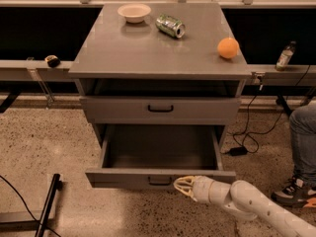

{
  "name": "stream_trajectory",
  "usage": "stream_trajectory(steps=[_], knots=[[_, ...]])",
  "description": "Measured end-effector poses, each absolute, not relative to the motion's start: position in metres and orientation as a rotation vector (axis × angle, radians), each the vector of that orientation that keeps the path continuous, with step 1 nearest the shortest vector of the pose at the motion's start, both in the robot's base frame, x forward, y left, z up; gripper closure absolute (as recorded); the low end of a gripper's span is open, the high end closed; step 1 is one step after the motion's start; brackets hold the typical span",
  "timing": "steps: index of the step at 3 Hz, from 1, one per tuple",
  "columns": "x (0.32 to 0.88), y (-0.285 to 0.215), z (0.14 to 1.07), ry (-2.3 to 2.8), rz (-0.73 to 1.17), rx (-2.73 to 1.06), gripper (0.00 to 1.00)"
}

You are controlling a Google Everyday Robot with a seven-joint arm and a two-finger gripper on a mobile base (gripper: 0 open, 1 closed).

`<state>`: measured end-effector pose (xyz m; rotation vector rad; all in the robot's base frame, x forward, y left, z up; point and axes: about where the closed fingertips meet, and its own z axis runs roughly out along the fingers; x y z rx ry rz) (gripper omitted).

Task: Close middle drawer

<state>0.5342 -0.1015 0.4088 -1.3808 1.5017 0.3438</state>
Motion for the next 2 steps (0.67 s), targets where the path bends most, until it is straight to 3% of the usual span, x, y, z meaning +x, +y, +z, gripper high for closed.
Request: stream_trajectory(steps=[2], knots=[[0.596,-0.144,0.387,1.559,0.308,-1.190,1.00]])
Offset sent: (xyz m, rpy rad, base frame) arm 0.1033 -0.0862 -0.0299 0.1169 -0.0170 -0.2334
